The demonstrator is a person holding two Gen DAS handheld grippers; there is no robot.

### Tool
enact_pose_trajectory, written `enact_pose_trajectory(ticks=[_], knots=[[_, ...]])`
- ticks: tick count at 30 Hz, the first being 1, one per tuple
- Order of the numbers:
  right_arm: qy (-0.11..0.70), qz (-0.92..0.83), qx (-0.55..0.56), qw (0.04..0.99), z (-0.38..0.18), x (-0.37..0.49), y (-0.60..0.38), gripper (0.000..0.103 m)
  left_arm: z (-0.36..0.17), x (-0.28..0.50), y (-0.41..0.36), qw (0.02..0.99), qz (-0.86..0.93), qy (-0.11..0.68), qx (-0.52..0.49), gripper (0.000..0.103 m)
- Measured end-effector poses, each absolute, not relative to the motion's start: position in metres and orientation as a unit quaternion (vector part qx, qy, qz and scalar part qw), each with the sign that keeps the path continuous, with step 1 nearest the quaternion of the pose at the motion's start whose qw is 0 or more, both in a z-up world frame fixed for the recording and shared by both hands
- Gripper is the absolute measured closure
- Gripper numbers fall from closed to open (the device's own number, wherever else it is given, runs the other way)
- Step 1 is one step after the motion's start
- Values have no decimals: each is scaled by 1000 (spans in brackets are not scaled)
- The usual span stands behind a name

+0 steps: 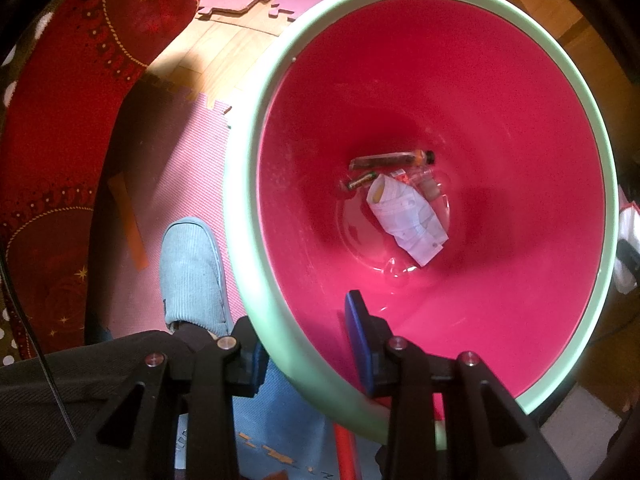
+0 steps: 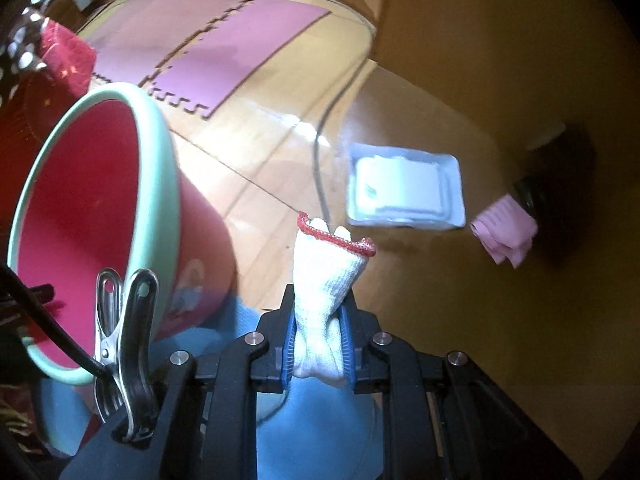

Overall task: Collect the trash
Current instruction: 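Carry the glove with the right tool over the red bucket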

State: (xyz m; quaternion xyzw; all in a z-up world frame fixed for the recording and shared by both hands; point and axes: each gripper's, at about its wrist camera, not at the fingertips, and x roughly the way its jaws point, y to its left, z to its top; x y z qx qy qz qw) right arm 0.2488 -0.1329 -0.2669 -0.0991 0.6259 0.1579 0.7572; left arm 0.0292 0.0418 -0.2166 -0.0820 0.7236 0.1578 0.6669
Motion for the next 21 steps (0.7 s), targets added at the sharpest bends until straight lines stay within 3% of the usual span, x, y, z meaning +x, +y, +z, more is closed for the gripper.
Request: enact_pose_trajectory(ticks=[21], knots=[[608,194,-120,760,-240,238,-103,83,-216,29,42,667,157,724,-82,67]])
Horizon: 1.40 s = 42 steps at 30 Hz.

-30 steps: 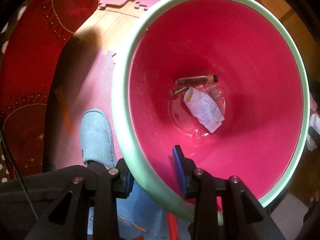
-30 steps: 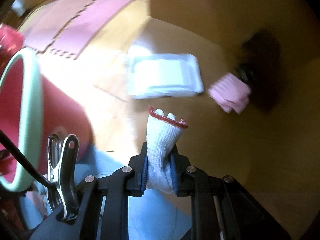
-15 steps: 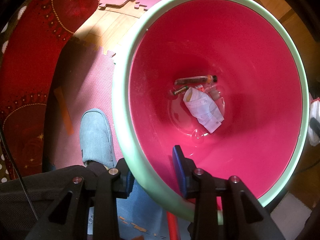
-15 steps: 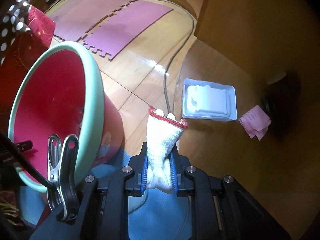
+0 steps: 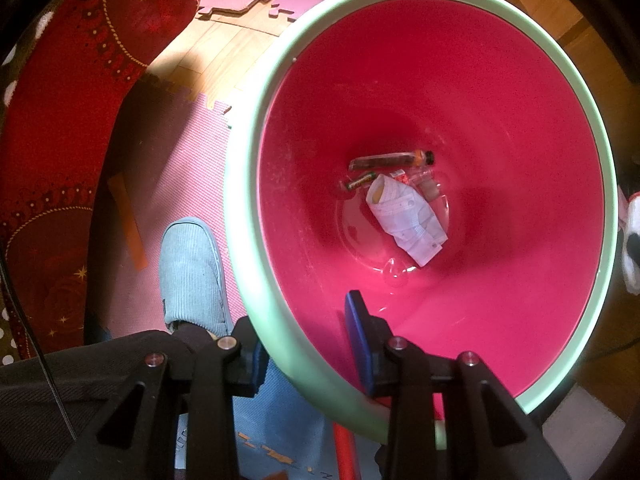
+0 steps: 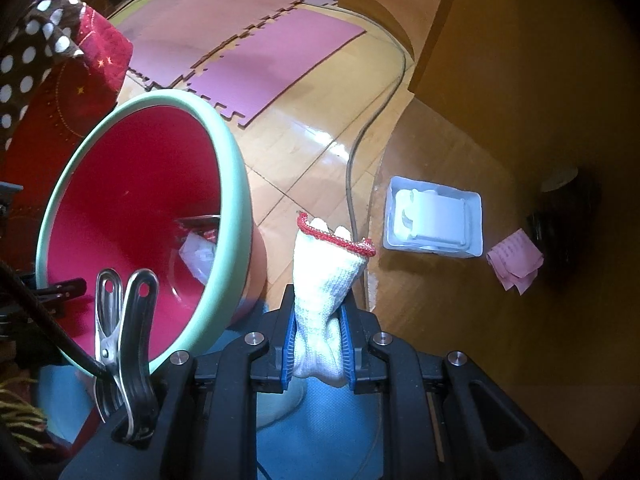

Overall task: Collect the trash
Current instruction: 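Carry the glove with the right tool over the red bucket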

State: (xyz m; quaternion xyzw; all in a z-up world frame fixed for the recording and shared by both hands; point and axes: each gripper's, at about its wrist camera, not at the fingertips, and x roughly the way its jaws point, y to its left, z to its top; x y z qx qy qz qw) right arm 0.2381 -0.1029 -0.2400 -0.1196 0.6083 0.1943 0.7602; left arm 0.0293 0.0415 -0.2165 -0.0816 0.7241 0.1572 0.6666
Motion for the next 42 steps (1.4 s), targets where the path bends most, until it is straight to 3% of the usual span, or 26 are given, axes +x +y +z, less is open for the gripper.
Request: enact_pose_trajectory(ticks=[18,42], knots=[[578,242,-130,768,-198,222,-71,83,-218,29,41,667,156,725,-78,67],[581,313,-177,730,-213,209,-8,83,-218,28,40,667,156,725,-78,67]])
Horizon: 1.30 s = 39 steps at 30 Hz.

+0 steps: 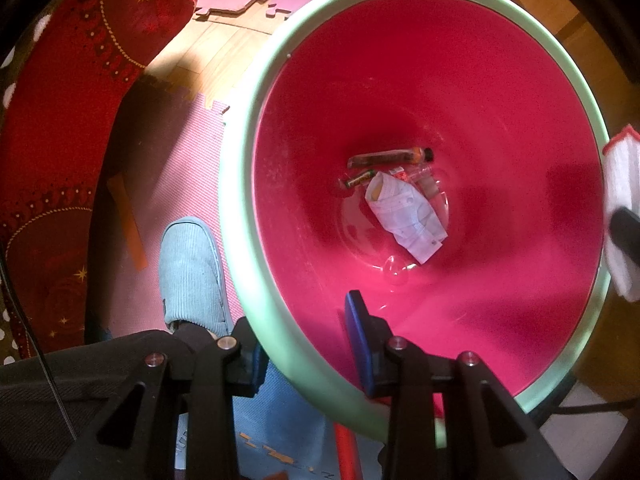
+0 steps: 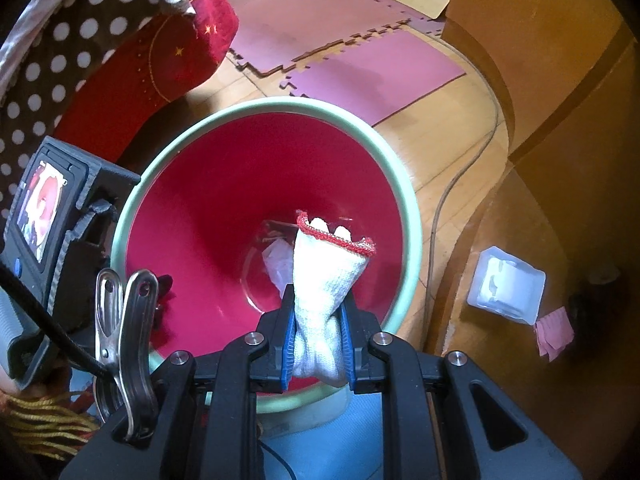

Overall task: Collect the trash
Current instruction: 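Carry the glove with the right tool over the red bucket, then open the right tool to drop the glove into the bucket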

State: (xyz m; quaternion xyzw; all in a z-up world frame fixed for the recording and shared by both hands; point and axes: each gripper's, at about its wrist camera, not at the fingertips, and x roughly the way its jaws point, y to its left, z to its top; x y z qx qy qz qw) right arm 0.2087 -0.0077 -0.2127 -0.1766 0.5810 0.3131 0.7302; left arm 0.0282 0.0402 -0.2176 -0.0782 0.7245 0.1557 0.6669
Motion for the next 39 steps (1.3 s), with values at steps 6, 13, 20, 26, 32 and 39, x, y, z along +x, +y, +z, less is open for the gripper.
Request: enact_pose_trajectory(ticks=[6,13,20,26,32,39], knots=[[586,319,-182,722,-219,210,-3,83,-217,28,40,667,155,724,-78,68],[582,329,-189,719,-219,207,3,83,-217,28,40,667,155,724,-77,68],[581,334,-188,718,-218,206,6,72,-217,28,40,667,156,724,-77,68],[577,336,-185,721,-217,206,6,72,-216,27,40,667,156,725,-78,68],[578,330,-182,724,-215,208,3,72,-216,28,42,667,155,725,-78,68],[579,326,-180,725,-214,208,2,72,-217,28,43,666,156,725,-79,68]])
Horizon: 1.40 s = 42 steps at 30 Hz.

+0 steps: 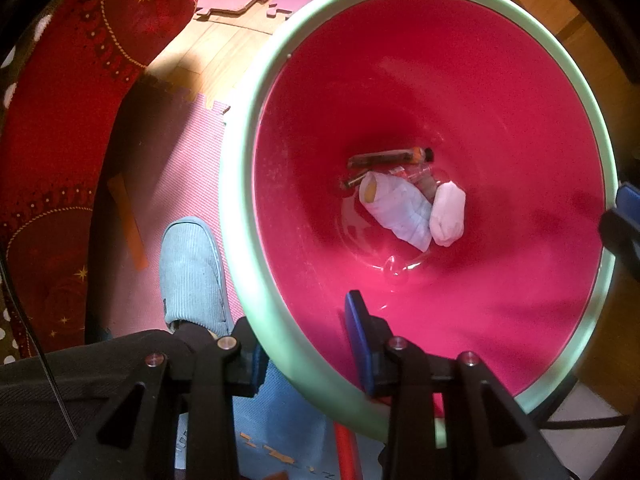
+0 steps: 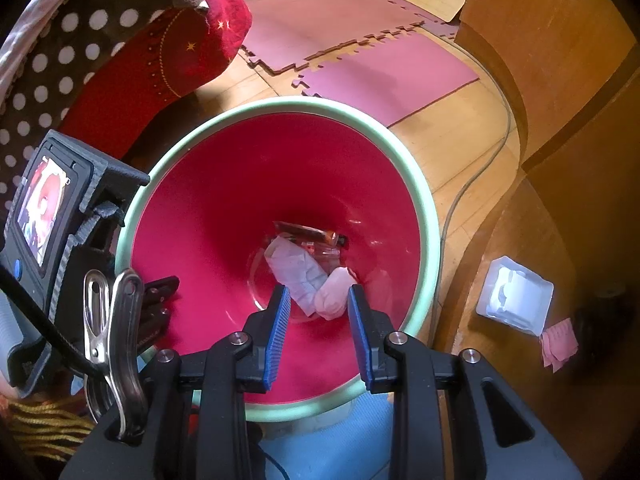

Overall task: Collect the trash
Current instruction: 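Open the right tool to drop the glove into the bucket, then move the open right tool back toward the pink papers on the shelf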

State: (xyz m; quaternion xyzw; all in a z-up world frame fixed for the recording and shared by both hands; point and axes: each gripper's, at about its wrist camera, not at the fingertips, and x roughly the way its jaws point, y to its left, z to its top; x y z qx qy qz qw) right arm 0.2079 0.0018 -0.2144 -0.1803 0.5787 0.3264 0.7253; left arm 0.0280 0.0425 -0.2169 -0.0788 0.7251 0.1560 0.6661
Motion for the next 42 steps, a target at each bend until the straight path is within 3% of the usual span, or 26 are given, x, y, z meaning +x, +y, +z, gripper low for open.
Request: enact_pose_trajectory(ticks=[42], knots=[[617,210,-111,750,-232,228,-87,72,-217,27,42,667,156,725,-78,67]])
